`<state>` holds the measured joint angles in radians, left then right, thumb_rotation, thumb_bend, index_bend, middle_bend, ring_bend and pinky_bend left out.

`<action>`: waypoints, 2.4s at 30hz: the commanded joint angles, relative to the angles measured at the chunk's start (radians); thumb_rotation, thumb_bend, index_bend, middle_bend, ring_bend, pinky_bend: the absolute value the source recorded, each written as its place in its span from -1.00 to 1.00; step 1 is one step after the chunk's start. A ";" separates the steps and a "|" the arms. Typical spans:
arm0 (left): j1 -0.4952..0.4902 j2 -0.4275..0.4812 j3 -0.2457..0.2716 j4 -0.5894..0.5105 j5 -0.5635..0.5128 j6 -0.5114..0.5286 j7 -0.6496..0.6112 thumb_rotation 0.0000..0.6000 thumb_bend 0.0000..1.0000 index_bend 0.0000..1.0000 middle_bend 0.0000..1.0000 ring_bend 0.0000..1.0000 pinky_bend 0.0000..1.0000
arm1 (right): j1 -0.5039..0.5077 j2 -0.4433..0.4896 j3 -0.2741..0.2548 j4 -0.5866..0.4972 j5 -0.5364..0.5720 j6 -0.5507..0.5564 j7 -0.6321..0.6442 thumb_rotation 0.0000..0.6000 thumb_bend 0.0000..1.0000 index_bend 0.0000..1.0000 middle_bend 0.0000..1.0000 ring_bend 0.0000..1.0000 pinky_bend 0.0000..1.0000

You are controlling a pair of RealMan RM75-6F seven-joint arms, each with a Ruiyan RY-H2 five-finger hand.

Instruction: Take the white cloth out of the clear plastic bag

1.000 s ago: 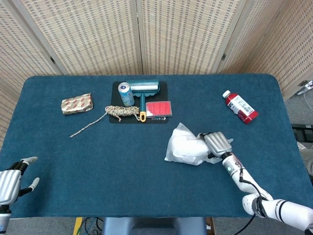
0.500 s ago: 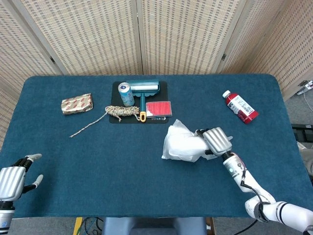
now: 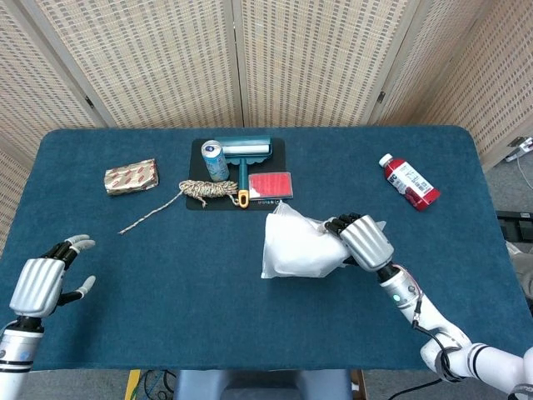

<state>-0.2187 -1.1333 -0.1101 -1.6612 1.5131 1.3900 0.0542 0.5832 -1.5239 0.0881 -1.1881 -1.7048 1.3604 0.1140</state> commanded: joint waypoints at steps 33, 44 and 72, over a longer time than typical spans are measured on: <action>-0.247 -0.101 -0.092 -0.105 0.036 -0.111 0.006 1.00 -0.58 -0.51 -1.00 -0.99 -0.55 | 0.073 -0.199 0.024 0.316 -0.108 0.297 0.174 1.00 0.35 0.12 0.32 0.12 0.35; -0.283 -0.109 -0.092 -0.136 0.041 -0.128 0.024 1.00 -0.66 -0.59 -1.00 -1.00 -0.57 | 0.104 -0.252 0.029 0.398 -0.106 0.338 0.207 1.00 0.35 0.12 0.32 0.12 0.35; -0.337 -0.107 -0.098 -0.188 0.032 -0.140 0.004 1.00 -0.67 -0.51 -1.00 -1.00 -0.57 | 0.179 -0.359 0.041 0.572 -0.053 0.357 0.268 1.00 0.36 0.12 0.32 0.12 0.35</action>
<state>-0.5547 -1.2397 -0.2067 -1.8483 1.5462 1.2512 0.0583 0.7604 -1.8811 0.1289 -0.6180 -1.7583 1.7166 0.3816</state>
